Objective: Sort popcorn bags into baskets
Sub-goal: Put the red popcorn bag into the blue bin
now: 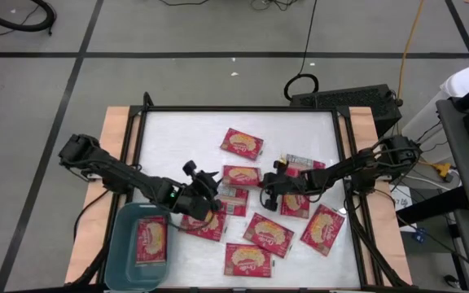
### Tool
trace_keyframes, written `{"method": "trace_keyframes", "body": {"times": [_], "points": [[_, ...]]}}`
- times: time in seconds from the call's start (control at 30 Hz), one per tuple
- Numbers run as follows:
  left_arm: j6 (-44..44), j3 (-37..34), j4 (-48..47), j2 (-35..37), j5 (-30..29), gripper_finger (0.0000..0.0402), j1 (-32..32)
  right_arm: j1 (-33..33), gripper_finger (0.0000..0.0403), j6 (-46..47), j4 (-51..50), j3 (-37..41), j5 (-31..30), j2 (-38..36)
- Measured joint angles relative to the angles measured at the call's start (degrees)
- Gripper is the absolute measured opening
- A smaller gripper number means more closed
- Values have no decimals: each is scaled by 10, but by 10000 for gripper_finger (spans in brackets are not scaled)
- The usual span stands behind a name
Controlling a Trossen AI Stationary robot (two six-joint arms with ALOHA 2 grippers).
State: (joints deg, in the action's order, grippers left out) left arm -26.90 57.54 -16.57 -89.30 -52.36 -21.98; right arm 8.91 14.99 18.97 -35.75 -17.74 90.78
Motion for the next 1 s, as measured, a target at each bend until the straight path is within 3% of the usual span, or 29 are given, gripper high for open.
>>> {"method": "trace_keyframes", "body": {"times": [0.2, 0.43, 0.6, 0.77, 1.0], "points": [[101, 1, 89, -34, 60, 145, 0, 25, 2, 90, 66, 0, 0, 0], [213, -1, 109, -60, 113, 239, 2, 58, 1, 111, 119, 0, 0, 0], [275, 0, 137, -93, 214, 268, 16, 63, 1, 109, 129, 0, 0, 0], [282, 2, 133, -113, 210, 232, 32, 62, 0, 98, 135, 0, 3, 0], [316, 1, 120, -120, 215, 122, 48, 62, 0, 79, 168, 0, 46, 0]]}}
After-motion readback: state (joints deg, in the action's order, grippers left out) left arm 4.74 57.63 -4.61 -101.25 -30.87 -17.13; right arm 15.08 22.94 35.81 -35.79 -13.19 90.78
